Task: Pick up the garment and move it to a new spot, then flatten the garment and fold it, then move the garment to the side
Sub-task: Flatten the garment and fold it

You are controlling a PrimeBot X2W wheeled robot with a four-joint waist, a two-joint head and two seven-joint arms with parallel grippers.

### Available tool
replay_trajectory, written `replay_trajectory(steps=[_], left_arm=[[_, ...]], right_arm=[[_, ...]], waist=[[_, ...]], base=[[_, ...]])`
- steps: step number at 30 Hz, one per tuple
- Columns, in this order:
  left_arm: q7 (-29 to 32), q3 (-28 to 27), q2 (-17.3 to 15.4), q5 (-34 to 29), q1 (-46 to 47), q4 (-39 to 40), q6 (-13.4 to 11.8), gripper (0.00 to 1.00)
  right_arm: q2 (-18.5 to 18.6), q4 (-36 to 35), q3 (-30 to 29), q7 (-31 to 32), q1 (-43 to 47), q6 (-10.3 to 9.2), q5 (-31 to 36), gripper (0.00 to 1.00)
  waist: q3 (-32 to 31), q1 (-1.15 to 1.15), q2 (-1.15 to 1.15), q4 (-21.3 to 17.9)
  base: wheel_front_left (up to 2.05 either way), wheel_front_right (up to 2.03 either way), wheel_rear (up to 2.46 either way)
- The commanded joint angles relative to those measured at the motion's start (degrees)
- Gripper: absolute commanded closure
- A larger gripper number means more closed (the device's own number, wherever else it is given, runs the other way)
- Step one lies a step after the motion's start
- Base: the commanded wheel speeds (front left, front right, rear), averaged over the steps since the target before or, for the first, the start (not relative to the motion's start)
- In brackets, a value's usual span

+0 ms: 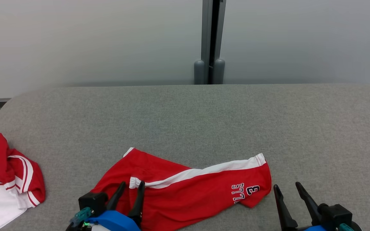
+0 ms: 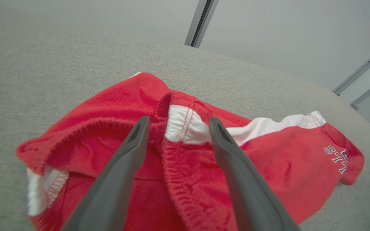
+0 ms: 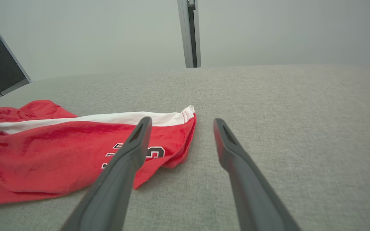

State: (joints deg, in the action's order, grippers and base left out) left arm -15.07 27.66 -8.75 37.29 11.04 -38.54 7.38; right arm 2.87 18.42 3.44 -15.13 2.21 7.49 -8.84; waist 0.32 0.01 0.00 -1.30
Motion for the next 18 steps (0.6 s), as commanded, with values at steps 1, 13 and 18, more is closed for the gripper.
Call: replay_trajectory(steps=[1, 13, 18], left_arm=[[-0.14, 1.05, -0.72, 1.26, 1.3, 0.3, 0.17, 0.0], [-0.14, 9.85, -3.89, 9.13, 4.07, 2.54, 0.17, 0.0], [-0.14, 12.15, -5.06, 11.17, 4.59, 4.18, 0.18, 0.77]], right_arm=[[0.06, 0.08, 0.43, -0.03, -1.03, 0.0, 0.33, 0.0], [0.07, 0.51, 2.17, -0.03, -2.14, 0.0, -0.05, 0.0], [0.06, 0.57, 2.36, -0.03, -2.01, 0.0, -0.2, 0.0]], waist=[[0.36, -0.01, 0.0, -0.06], [1.68, -0.01, 0.0, -0.56], [1.87, -0.01, 0.0, -0.56]], base=[[0.0, 0.0, 0.0], [0.0, 0.0, 0.0], [0.0, 0.0, 0.0]])
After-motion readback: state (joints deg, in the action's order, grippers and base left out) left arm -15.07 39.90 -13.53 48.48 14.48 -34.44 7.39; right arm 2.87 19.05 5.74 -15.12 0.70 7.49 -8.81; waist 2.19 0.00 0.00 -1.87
